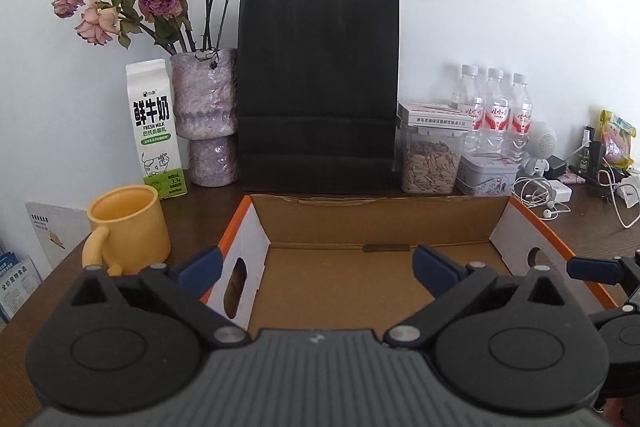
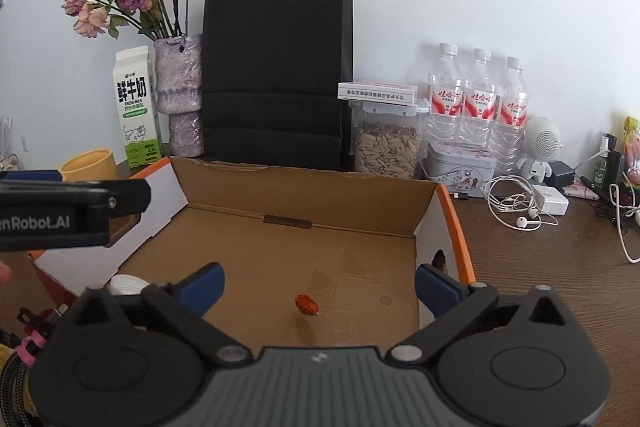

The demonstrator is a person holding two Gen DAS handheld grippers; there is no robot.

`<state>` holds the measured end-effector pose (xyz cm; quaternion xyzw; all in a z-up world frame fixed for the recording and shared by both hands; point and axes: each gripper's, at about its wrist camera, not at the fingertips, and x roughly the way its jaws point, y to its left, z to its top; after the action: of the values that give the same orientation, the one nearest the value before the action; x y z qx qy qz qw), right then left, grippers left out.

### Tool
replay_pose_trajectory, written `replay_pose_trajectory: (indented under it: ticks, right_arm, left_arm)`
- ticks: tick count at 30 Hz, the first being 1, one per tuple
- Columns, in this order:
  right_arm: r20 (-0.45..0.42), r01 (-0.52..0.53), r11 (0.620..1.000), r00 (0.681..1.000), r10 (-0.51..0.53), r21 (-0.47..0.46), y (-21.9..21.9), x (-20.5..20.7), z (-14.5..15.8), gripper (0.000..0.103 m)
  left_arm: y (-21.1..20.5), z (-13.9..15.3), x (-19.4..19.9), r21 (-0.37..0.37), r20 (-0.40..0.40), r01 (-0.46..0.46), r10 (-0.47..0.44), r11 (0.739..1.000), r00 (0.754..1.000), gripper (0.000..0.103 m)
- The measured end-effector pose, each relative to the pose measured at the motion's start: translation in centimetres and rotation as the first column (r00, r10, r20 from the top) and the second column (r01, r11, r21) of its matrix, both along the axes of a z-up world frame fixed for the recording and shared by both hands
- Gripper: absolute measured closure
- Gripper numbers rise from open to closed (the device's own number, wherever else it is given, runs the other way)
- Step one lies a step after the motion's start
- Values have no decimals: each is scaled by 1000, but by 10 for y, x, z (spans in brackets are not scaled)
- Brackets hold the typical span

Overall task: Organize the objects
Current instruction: 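Carry the goldfish and cap into the cardboard box and open both grippers, then withdraw both grippers from the box toward the pile of objects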

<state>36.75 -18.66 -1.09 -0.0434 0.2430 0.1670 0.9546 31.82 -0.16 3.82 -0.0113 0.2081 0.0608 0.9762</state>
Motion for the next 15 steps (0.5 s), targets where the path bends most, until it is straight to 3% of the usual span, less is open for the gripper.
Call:
replay_pose_trajectory:
  ticks: [15]
  right_arm:
    - [-16, 15, 1000, 1000, -15, 12, -4, 1, -1, 0]
  left_arm:
    - [0, 0, 1, 0, -13, 3, -3, 1000, 1000, 0]
